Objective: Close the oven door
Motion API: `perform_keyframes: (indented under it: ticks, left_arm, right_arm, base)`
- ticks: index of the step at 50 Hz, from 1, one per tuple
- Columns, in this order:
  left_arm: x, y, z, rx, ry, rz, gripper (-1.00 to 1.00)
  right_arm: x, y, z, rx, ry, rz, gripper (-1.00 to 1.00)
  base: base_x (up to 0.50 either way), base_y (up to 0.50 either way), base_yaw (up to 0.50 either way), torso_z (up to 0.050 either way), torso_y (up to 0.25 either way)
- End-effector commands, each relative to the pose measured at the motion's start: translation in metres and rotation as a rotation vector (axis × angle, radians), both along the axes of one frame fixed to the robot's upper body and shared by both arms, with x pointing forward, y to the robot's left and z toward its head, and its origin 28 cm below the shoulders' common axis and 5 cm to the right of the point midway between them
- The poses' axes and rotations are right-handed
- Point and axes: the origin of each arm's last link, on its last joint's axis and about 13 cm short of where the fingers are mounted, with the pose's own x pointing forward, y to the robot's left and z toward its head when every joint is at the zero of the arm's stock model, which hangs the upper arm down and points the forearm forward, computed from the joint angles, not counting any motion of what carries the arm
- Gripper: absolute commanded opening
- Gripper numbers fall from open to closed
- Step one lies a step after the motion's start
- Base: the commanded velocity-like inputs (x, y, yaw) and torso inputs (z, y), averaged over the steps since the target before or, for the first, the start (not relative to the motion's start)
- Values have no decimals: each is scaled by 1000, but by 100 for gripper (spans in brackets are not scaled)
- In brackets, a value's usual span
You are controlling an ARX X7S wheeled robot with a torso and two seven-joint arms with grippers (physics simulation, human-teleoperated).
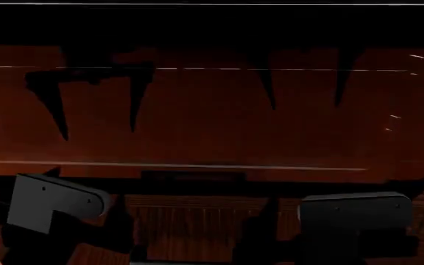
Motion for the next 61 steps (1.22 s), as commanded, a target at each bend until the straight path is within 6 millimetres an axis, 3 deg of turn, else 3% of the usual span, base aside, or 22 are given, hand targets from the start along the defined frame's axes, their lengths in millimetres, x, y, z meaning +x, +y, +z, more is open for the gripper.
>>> perform_keyframes:
  ticks: [1, 14, 25, 28, 32, 33, 34, 35, 36, 37, 40, 41, 42, 45, 46, 47, 48, 50, 57, 58, 59, 61]
  left_arm:
    - [21, -9, 20, -5, -18, 13, 100]
    - [49, -20, 25, 0, 0, 37, 100]
    - [69, -28, 43, -15, 4, 45, 100]
    - [74, -28, 60, -21, 0, 51, 100]
    - [78, -27, 62, -27, -22, 62, 100]
    - [81, -27, 80, -31, -21, 63, 100]
    - [84, -26, 66, -31, -21, 74, 100]
    - [86, -27, 66, -27, -23, 76, 100]
    - [88, -27, 84, -25, -23, 76, 100]
    - [89, -28, 69, -30, -20, 74, 100]
    - [97, -30, 72, -25, -20, 84, 100]
    - [98, -31, 89, -21, -25, 85, 100]
    - [94, -33, 73, -17, -26, 69, 100]
    - [98, -37, 75, -7, -29, 72, 100]
    - [100, -38, 93, -3, -23, 70, 100]
    - [100, -38, 80, -1, -21, 69, 100]
    - [103, -40, 89, 1, -12, 71, 100]
    - [104, -41, 72, 2, -7, 70, 100]
    - [104, -43, 75, -14, -12, 62, 100]
    - [104, -43, 86, -14, -13, 62, 100]
    - [103, -43, 75, -15, -10, 59, 100]
    - [104, -42, 80, -18, -8, 59, 100]
  right_arm:
    - [25, -7, 22, -30, -41, -12, 100]
    - [56, -19, 24, -20, -20, -31, 100]
    - [83, -28, 37, -40, -15, -44, 100]
    - [91, -31, 42, -46, -20, -50, 100]
    - [104, -34, 44, -47, -20, -48, 100]
    - [108, -35, 46, -46, -21, -49, 100]
    - [111, -35, 47, -47, -21, -51, 100]
    - [113, -36, 48, -48, -22, -51, 100]
    - [115, -36, 49, -50, -22, -54, 100]
    - [119, -37, 51, -50, -21, -62, 100]
    - [126, -39, 56, -67, -20, -76, 100]
    - [128, -41, 57, -63, -19, -82, 100]
    - [129, -42, 57, -70, -18, -85, 100]
    - [135, -49, 61, -76, -10, -107, 100]
    - [137, -50, 61, -81, -9, -109, 100]
    - [138, -51, 61, -78, -6, -112, 100]
    - [141, -54, 58, -83, -3, -116, 100]
    - [143, -56, 56, -78, -2, -112, 100]
    - [147, -58, 55, -73, 0, -119, 100]
    - [147, -57, 55, -74, 1, -118, 100]
    - [147, -57, 55, -78, 0, -120, 100]
    - [147, -57, 57, -77, -2, -121, 100]
  base:
    - [0, 0, 0, 0, 0]
    - [0, 0, 0, 0, 0]
    - [0, 0, 0, 0, 0]
    - [0, 0, 0, 0, 0]
    - [0, 0, 0, 0, 0]
    - [0, 0, 0, 0, 0]
    - [0, 0, 0, 0, 0]
    - [0, 0, 0, 0, 0]
    - [0, 0, 0, 0, 0]
    - [0, 0, 0, 0, 0]
    - [13, 0, -1, 0, 0]
    - [35, 0, -7, 0, 0]
    - [36, 0, -9, 0, 0]
    - [33, 0, -11, 0, 0]
    - [35, 0, -13, 0, 0]
    - [58, 0, -10, 0, 0]
    - [63, 0, -7, 0, 0]
    - [65, 0, -2, 0, 0]
    - [68, 0, 7, 4, 0]
    - [67, 3, 12, 10, 0]
    - [68, 3, 13, 0, 0]
    - [67, 3, 14, 5, 0]
